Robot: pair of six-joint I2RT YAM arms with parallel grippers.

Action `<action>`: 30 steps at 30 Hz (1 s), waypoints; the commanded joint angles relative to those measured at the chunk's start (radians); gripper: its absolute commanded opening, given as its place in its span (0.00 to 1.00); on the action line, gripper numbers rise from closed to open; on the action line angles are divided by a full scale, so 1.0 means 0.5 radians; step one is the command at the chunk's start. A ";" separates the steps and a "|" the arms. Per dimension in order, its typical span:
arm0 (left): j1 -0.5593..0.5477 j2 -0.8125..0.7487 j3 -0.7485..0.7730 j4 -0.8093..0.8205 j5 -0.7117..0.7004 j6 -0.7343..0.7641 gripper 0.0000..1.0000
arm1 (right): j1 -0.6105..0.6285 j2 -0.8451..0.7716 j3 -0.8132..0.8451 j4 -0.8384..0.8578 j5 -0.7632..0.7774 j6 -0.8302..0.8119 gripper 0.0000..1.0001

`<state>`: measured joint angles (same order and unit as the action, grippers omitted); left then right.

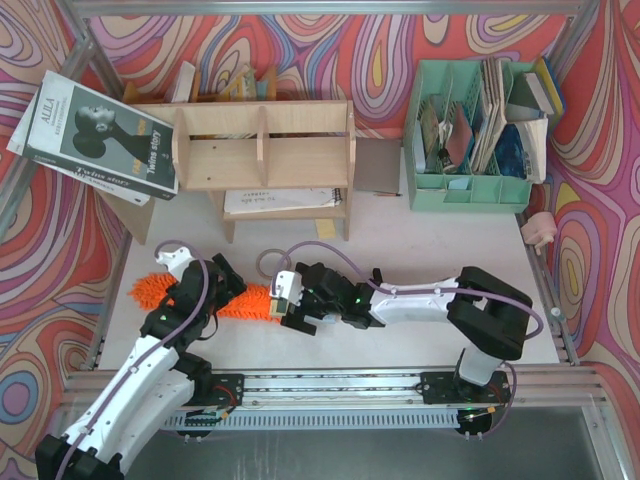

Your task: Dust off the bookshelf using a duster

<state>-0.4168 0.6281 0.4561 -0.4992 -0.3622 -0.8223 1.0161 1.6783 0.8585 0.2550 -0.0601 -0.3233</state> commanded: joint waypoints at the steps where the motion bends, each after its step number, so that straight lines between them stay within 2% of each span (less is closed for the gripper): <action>1: 0.015 -0.025 -0.039 0.000 0.005 0.020 0.98 | 0.014 0.058 0.063 -0.015 0.047 -0.046 0.99; 8: 0.017 -0.058 -0.041 -0.025 -0.015 0.019 0.98 | 0.016 0.088 0.051 0.017 0.091 -0.058 0.98; 11: 0.019 -0.062 -0.043 -0.032 -0.020 0.017 0.98 | 0.014 0.116 0.070 -0.007 0.093 -0.062 0.92; 18: 0.018 -0.078 -0.053 -0.042 -0.030 0.006 0.99 | 0.014 0.135 0.090 -0.023 0.100 -0.071 0.86; 22: 0.018 -0.078 -0.053 -0.045 -0.039 0.003 0.98 | 0.014 0.131 0.113 -0.058 0.104 -0.082 0.76; 30: 0.018 -0.063 -0.047 -0.036 -0.040 0.003 0.98 | 0.014 0.064 0.072 -0.021 0.118 -0.094 0.73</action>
<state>-0.4137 0.5983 0.4496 -0.5068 -0.3672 -0.8227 1.0164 1.7332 0.8848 0.2344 -0.0257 -0.3553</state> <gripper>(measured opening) 0.984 0.762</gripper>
